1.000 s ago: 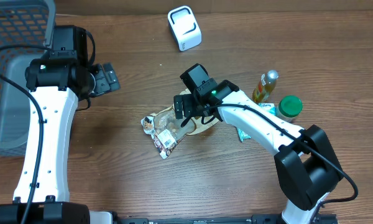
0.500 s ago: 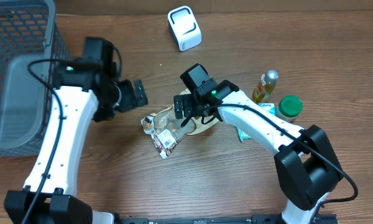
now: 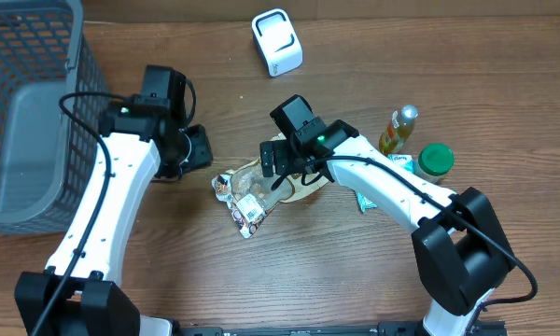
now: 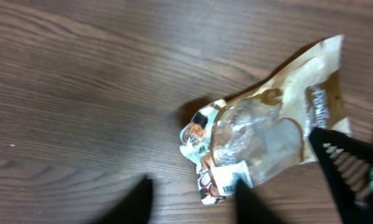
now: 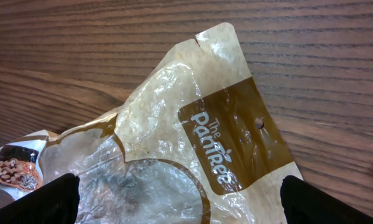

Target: Scan the item barcode

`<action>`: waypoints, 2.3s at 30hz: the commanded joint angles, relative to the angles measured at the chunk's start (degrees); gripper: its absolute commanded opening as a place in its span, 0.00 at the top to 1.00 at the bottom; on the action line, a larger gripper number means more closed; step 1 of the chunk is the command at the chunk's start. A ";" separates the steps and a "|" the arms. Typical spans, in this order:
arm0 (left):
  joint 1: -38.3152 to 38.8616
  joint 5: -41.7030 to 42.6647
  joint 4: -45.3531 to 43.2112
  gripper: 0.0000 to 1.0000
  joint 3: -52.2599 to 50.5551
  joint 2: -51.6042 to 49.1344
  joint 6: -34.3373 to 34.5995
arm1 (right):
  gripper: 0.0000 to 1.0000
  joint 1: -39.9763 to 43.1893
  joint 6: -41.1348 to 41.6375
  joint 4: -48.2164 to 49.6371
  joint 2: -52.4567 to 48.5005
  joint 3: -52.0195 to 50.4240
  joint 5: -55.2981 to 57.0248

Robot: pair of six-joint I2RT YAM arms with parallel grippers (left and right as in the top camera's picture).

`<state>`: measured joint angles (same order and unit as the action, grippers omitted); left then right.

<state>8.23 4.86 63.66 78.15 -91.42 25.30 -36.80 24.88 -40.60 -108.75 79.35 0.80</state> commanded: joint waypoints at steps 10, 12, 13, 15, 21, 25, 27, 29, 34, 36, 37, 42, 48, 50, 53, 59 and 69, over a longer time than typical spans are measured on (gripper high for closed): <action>2.80 3.96 -11.89 0.96 -15.37 -0.20 2.60 | 0.00 -0.09 -6.64 1.27 0.94 -0.22 -5.29; 2.80 4.44 -13.66 0.96 -16.63 -0.20 2.60 | 0.01 -0.09 -7.28 1.18 0.94 -0.22 -5.42; 2.80 4.55 -14.69 0.96 -17.35 -0.20 2.60 | 0.01 -0.09 -7.41 1.25 0.94 -0.22 -5.44; 2.80 5.11 -15.78 0.96 -18.14 -0.20 2.58 | 0.01 -0.09 -7.41 1.42 0.94 -0.22 -5.44; 3.34 5.68 -17.90 0.96 -19.96 -0.20 2.56 | 0.02 -0.09 -7.39 1.51 0.81 -0.22 -5.44; 4.07 5.73 -20.09 0.96 -21.33 -0.35 2.58 | 0.03 -0.09 -7.39 1.55 -0.48 -0.26 -5.42; 4.22 5.75 -20.52 0.96 -21.73 -0.68 2.58 | 0.03 -0.09 -7.41 1.62 -1.40 -0.26 -5.42; 4.24 5.73 -20.63 0.96 -21.75 -1.51 2.58 | 0.03 -0.09 -7.41 1.79 -2.32 -0.26 -5.42; 4.24 5.75 -21.94 0.96 -21.75 -5.90 2.56 | 0.08 -0.09 -7.39 1.99 -3.19 -0.26 -5.44; 4.22 5.75 -22.53 0.96 -21.75 -7.91 2.49 | 0.11 -0.09 -7.39 2.10 -3.19 -0.26 -5.44; 4.22 5.75 -22.67 0.96 -21.75 -8.66 2.49 | 0.12 -0.09 -7.39 2.29 -3.21 -0.26 -5.44; 4.22 5.73 -24.04 0.96 -21.75 -12.15 2.10 | 0.14 -0.09 -7.39 3.17 -3.26 -0.33 -5.44; 4.17 5.73 -24.92 0.96 -21.75 -13.20 1.66 | 0.17 -0.09 -7.39 3.30 -3.89 -0.35 -5.97; 4.17 5.70 -25.07 0.96 -21.75 -13.20 1.66 | 0.20 -0.09 -7.39 3.48 -4.26 -0.39 -7.30; 4.17 5.73 -25.14 0.96 -21.75 -13.20 1.66 | 0.23 -0.11 -7.37 4.02 -5.25 -0.59 -10.19; 4.17 5.70 -25.14 0.96 -21.75 -13.20 1.66 | 0.23 -0.11 -7.37 4.13 -7.02 -0.63 -11.63; 4.17 5.68 -25.16 0.96 -21.75 -13.20 1.51 | 0.33 -0.20 -7.34 4.15 -7.13 -0.66 -17.18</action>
<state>12.03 10.48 38.96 57.25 -102.45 27.05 -36.77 17.72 -36.91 -115.48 79.29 -11.84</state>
